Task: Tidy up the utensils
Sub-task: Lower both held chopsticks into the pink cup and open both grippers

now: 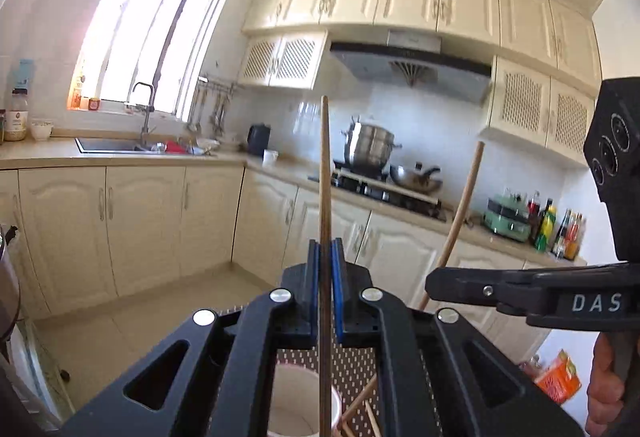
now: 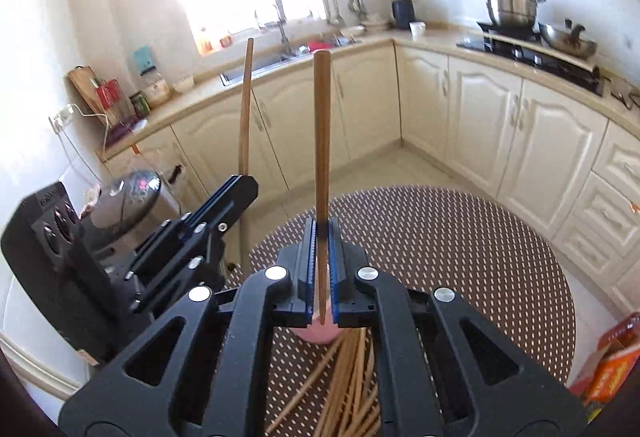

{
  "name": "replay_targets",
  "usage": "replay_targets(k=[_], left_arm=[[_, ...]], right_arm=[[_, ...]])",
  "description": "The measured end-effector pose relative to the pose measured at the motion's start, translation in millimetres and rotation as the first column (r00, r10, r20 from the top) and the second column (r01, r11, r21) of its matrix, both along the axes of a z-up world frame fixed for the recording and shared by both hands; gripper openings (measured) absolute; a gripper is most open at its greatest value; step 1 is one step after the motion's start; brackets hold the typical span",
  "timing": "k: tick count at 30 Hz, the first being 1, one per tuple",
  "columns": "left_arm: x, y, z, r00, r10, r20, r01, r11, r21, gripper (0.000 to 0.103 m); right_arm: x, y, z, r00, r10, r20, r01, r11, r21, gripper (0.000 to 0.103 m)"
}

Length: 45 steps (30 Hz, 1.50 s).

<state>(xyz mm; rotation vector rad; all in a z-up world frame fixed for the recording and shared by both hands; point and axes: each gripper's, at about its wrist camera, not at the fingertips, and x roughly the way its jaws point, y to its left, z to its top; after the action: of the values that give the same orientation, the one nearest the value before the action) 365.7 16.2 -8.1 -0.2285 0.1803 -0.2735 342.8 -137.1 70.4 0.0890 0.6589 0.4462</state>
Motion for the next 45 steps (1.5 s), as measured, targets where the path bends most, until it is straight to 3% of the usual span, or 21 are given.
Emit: replay_targets(k=[5,8,11,20,30,31,34,39,45], left_arm=[[8.1,11.0,5.8,0.994,0.061,0.09,-0.059,0.998,-0.029,0.006],[12.4,18.3,5.4,0.991,0.078,0.112,-0.071,0.995,-0.063,0.006],[18.3,18.3,-4.0,0.988,0.094,0.12,-0.089,0.995,-0.052,0.006],[19.9,9.5,-35.8,0.995,0.074,0.06,-0.075,0.997,0.02,0.006],[16.1,12.5,-44.9,0.998,0.035,-0.042,-0.032,0.998,0.057,0.007],[15.6,12.8,-44.7,0.998,0.029,-0.049,-0.026,0.998,0.058,0.008],[11.1,14.5,-42.9,0.997,0.034,-0.064,-0.029,0.997,0.072,0.029],[3.2,14.9,-38.7,0.997,0.025,-0.077,-0.018,0.996,0.093,0.03],[-6.7,16.1,-30.8,0.996,0.026,-0.085,-0.017,0.994,0.107,0.041]], right_arm=[[0.7,4.9,10.6,0.999,0.011,0.031,-0.012,1.0,0.026,0.006],[-0.1,6.4,14.0,0.999,0.009,0.049,-0.011,0.999,0.033,0.006],[0.3,9.1,14.7,0.997,0.003,0.071,-0.005,1.0,0.025,0.006],[12.5,19.2,-23.0,1.0,0.018,-0.005,-0.018,1.0,-0.004,0.006],[12.1,20.1,-48.2,0.999,0.012,-0.048,-0.012,1.0,-0.01,0.006],[12.0,20.1,-49.2,0.999,0.009,-0.049,-0.009,1.0,-0.009,0.006],[10.3,19.4,-52.2,0.999,-0.002,-0.05,0.002,1.0,-0.008,0.006],[8.1,20.4,-57.5,0.998,-0.014,-0.062,0.014,1.0,-0.007,0.007],[5.8,17.6,-57.2,0.997,-0.022,-0.068,0.023,1.0,0.015,0.007]])
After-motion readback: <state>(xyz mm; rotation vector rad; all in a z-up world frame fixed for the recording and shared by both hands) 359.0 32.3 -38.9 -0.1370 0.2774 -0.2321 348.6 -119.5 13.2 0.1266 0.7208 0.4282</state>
